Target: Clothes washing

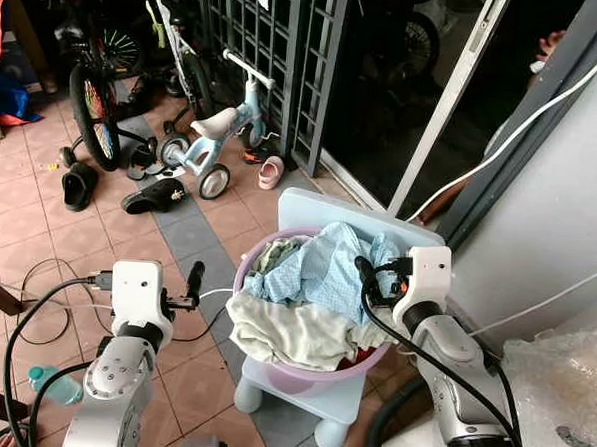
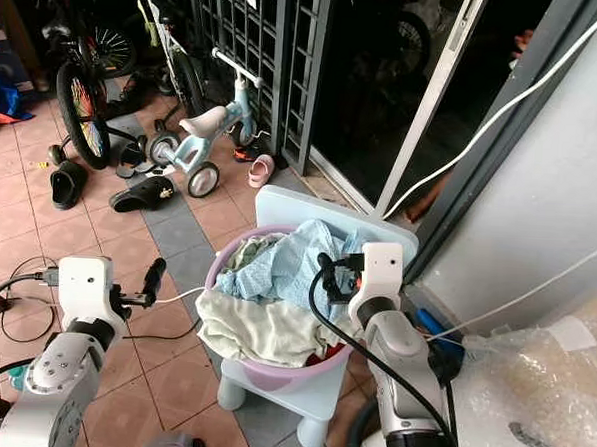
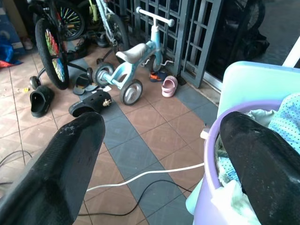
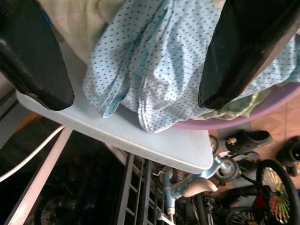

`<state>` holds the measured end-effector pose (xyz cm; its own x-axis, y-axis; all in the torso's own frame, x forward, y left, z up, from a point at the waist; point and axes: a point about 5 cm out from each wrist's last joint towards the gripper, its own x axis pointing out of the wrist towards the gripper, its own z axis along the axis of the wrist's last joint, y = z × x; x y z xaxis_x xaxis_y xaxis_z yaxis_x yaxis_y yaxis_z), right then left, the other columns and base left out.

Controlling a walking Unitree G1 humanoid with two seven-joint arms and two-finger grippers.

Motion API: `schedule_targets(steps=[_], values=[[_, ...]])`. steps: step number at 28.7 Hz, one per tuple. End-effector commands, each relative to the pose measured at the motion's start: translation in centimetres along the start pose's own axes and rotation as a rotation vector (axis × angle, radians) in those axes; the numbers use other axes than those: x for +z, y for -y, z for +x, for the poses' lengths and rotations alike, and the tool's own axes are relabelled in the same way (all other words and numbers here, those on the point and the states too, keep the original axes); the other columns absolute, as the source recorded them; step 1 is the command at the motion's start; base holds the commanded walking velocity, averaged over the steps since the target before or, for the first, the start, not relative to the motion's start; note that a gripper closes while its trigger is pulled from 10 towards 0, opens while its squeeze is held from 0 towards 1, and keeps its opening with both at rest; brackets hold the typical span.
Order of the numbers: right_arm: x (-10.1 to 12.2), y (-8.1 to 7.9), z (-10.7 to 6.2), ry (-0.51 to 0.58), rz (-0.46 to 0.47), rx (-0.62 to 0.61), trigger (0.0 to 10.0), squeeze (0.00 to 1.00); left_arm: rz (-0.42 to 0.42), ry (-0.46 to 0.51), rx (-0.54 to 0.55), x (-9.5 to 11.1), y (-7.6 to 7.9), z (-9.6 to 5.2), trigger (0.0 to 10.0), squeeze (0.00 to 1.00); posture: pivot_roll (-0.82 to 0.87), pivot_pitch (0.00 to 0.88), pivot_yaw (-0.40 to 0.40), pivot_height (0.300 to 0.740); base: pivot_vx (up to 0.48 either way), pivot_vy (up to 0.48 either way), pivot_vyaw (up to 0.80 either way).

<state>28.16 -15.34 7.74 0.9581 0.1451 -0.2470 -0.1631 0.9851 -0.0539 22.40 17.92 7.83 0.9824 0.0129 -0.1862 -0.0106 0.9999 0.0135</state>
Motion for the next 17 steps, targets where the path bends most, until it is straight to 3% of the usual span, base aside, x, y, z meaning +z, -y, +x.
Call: schedule_targets(steps=[1,4,5,9,12,17], values=[[0.3,-0.4,0.5,-0.011,0.023,0.017,10.0,0.0,0.005,0.013,-0.004,0.7,0.2,-0.5,10.0,0.0,0.06,0.038,-0.021,0.74,0.0,0.0,0.0],[0.0,-0.8,1.1,-0.066,0.009,0.01,10.0,0.0,0.014,0.007,-0.012,0.7,0.3,-1.2,10.0,0.0,0.07,0.062,-0.029,0.74,0.0,0.0,0.0],[0.0,-1.0,1.3,-0.065,-0.037,0.027,10.0,0.0,0.011,-0.004,-0.009,0.5,0.3,-1.8,10.0,0.0,0.07,0.081,-0.04,0.74,0.0,0.0,0.0],[-0.6,-2.4,1.8,-0.14,-0.05,0.13,10.0,0.0,-0.001,-0.034,-0.002,0.2,0.5,-3.0,10.0,0.0,0.09,0.095,-0.053,0.74,0.0,0.0,0.0],[-1.3,-3.5,2.6,-0.19,-0.061,0.157,10.0,0.0,-0.006,-0.058,0.005,0.1,0.8,-4.1,10.0,0.0,0.12,0.117,-0.066,0.74,0.0,0.0,0.0],[-2.4,-4.0,3.2,-0.225,-0.071,0.155,10.0,0.0,0.002,-0.078,0.001,0.4,0.9,-5.1,10.0,0.0,0.16,0.154,-0.08,0.74,0.0,0.0,0.0]])
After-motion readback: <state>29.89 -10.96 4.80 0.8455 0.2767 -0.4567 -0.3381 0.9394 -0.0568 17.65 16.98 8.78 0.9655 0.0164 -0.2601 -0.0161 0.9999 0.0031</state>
